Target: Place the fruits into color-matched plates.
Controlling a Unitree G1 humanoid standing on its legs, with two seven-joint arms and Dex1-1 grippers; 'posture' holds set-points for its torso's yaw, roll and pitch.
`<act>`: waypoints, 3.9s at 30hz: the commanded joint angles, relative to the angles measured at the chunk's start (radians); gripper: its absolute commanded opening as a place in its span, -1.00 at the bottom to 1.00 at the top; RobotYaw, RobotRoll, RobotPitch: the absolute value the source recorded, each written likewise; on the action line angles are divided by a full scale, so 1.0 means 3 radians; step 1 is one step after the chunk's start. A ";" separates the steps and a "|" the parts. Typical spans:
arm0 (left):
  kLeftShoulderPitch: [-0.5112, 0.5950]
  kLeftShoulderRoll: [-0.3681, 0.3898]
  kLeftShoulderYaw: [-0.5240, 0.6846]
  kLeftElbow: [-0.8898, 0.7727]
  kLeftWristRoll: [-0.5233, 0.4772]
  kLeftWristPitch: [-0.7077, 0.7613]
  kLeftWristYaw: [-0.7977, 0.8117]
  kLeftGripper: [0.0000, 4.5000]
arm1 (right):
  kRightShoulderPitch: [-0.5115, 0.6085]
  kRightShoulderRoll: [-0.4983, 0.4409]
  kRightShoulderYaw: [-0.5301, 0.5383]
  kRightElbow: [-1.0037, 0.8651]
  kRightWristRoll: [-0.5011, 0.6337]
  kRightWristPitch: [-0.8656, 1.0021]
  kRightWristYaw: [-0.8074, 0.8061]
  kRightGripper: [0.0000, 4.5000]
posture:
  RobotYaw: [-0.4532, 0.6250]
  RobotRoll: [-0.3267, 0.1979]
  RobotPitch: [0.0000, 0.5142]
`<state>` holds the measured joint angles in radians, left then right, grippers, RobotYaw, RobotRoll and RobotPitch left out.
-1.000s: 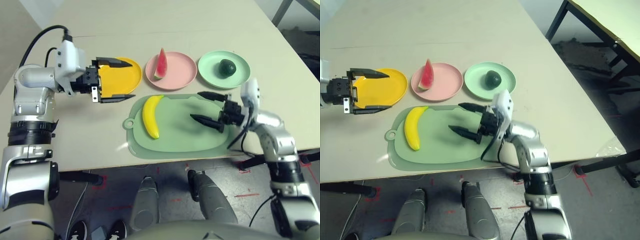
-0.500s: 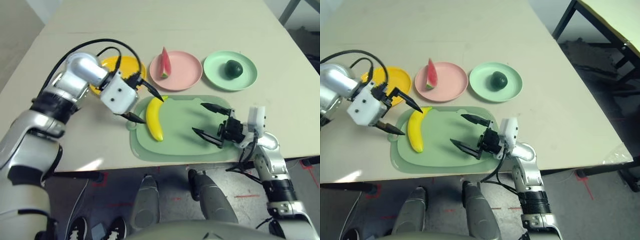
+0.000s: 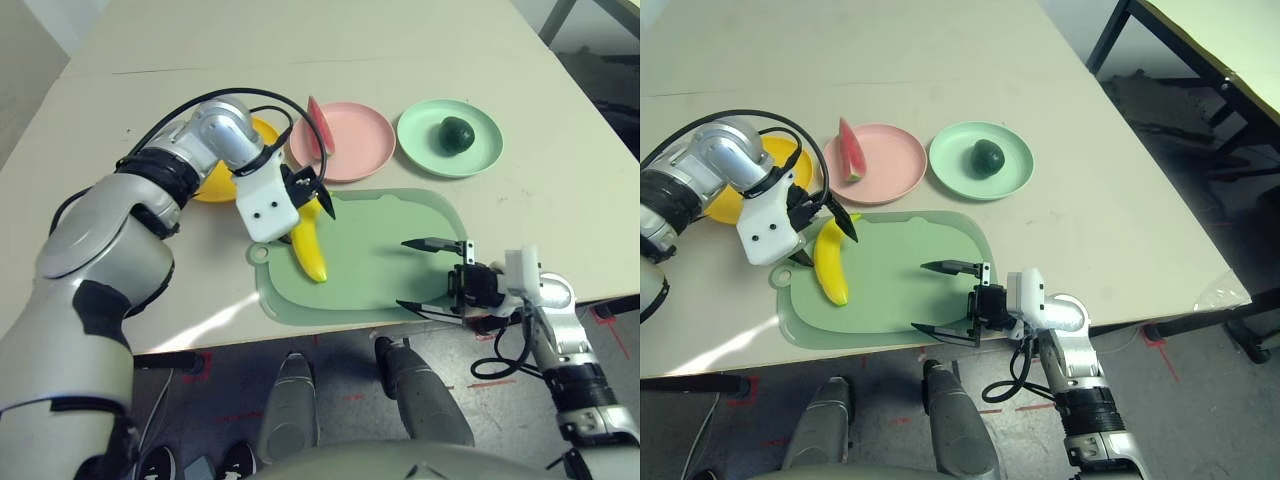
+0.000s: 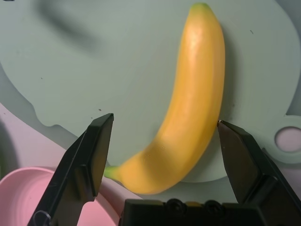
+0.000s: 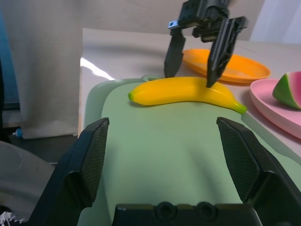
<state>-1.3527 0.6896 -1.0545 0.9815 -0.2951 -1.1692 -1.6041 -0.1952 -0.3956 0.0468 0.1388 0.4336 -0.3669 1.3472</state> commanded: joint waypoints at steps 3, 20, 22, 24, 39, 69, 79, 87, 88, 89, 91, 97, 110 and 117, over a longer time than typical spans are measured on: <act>0.0026 0.0119 -0.0360 -0.0223 -0.0145 0.0084 -0.0034 0.58 | 0.0008 -0.0002 0.0032 -0.0009 0.0032 0.0028 -0.0044 1.00 | -0.53 0.25 -0.04; -0.0093 0.0703 -0.0692 -0.0693 -0.0678 0.0512 -0.0034 -0.33 | -0.0078 0.0079 0.0152 0.0082 -0.0013 -0.0105 -0.0092 1.00 | -0.48 0.25 -0.04; -0.0177 0.0805 -0.0642 -0.0707 -0.0806 0.0660 -0.0034 -0.33 | -0.0075 0.0078 0.0151 0.0056 0.0010 -0.0091 -0.0094 1.00 | -0.46 0.25 -0.04; -0.0211 0.0902 -0.0524 -0.0827 -0.1081 0.0989 -0.0034 -0.33 | -0.0049 0.0075 0.0184 0.0045 0.0008 -0.0069 -0.0075 1.00 | -0.45 0.25 -0.05; -0.0153 0.1099 0.0768 0.0542 -0.0016 0.1122 -0.0034 -0.33 | 0.0321 0.0473 0.0482 -0.0818 -0.0731 0.0867 -0.1725 1.00 | -0.36 0.25 -0.04; 0.0343 0.0637 0.1851 0.1165 0.2281 0.1340 0.1766 -0.33 | 0.0302 0.0490 0.0596 -0.0844 -0.0853 0.0964 -0.2133 1.00 | -0.50 0.25 -0.08; 0.0365 0.0661 0.1983 0.1159 0.2445 0.1352 0.1922 0.00 | 0.0232 0.0501 0.0641 -0.0807 -0.0842 0.0976 -0.2094 1.00 | -0.45 0.25 -0.06; 0.0383 0.0664 0.2148 0.1151 0.2392 0.1306 0.1929 1.00 | 0.0190 0.0536 0.0604 -0.0756 -0.0772 0.1021 -0.2092 1.00 | -0.44 0.25 -0.08; 0.0385 0.0663 0.2200 0.1148 0.2349 0.1306 0.1906 1.00 | 0.0189 0.0540 0.0602 -0.0756 -0.0765 0.1027 -0.2093 1.00 | -0.44 0.25 -0.08; 0.0388 0.0659 0.2287 0.1143 0.2263 0.1301 0.1848 1.00 | 0.0189 0.0542 0.0594 -0.0761 -0.0758 0.1034 -0.2099 1.00 | -0.44 0.25 -0.08; 0.0397 0.0625 0.2559 0.1123 0.1972 0.1342 0.1641 1.00 | 0.0189 0.0542 0.0528 -0.0773 -0.0716 0.1070 -0.2140 1.00 | -0.44 0.25 -0.08; 0.0446 0.0604 0.3464 0.0881 0.1063 0.1827 0.1352 1.00 | 0.0147 0.0403 0.0069 -0.0568 -0.0542 0.1123 -0.2266 1.00 | -0.42 0.25 -0.01; 0.2906 0.0764 0.5321 -0.0722 -0.0340 0.3020 0.2648 1.00 | -0.0668 -0.0046 -0.0944 0.1172 -0.0467 0.0503 -0.2451 1.00 | -0.23 0.25 0.05; 0.4370 -0.0038 0.5728 -0.2494 -0.0682 0.3655 0.3375 1.00 | -0.0616 -0.0172 -0.1168 0.1577 -0.0269 0.0029 -0.2155 1.00 | -0.09 0.25 0.06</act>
<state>-0.0735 0.6886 0.6363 0.3102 -0.4812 -0.1088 -0.6298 -0.4068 -0.4401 -0.2749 0.5844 0.3273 -0.3289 0.6814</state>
